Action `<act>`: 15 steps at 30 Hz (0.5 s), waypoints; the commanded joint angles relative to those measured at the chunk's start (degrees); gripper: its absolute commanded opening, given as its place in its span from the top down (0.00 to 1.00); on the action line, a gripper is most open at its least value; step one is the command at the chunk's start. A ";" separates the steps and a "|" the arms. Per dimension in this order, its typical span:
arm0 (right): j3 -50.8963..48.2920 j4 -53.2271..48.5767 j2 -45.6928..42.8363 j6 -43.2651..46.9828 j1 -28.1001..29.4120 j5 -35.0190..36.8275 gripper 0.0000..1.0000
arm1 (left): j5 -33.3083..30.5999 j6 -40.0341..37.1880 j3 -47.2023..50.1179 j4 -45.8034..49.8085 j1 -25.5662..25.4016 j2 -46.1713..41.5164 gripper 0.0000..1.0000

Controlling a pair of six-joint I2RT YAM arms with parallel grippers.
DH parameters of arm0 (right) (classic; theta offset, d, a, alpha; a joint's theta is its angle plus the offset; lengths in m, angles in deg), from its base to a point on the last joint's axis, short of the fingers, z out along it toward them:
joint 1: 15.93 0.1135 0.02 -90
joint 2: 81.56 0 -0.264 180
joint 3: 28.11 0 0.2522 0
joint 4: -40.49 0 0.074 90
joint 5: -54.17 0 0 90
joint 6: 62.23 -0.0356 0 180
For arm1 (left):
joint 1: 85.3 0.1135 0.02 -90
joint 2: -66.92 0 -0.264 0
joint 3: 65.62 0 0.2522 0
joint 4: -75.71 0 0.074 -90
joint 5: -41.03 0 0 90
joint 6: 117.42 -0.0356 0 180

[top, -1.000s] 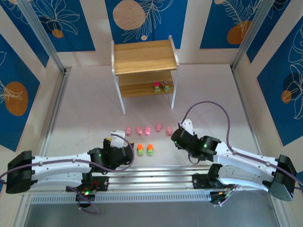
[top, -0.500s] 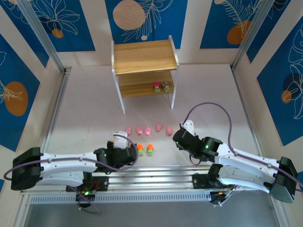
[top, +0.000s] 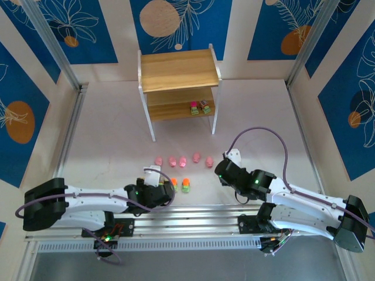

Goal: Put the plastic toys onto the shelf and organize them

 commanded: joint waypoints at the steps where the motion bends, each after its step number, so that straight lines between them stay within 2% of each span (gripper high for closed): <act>1: -0.66 0.52 -0.97 -0.06 -0.51 -0.70 0.64 | 0.69 1.13 1.01 -1.95 -0.26 0.68 0.17; 15: -0.56 0.69 -0.64 0.12 -1.05 -1.22 0.70 | 3.13 1.00 2.18 -6.23 0.11 3.99 0.26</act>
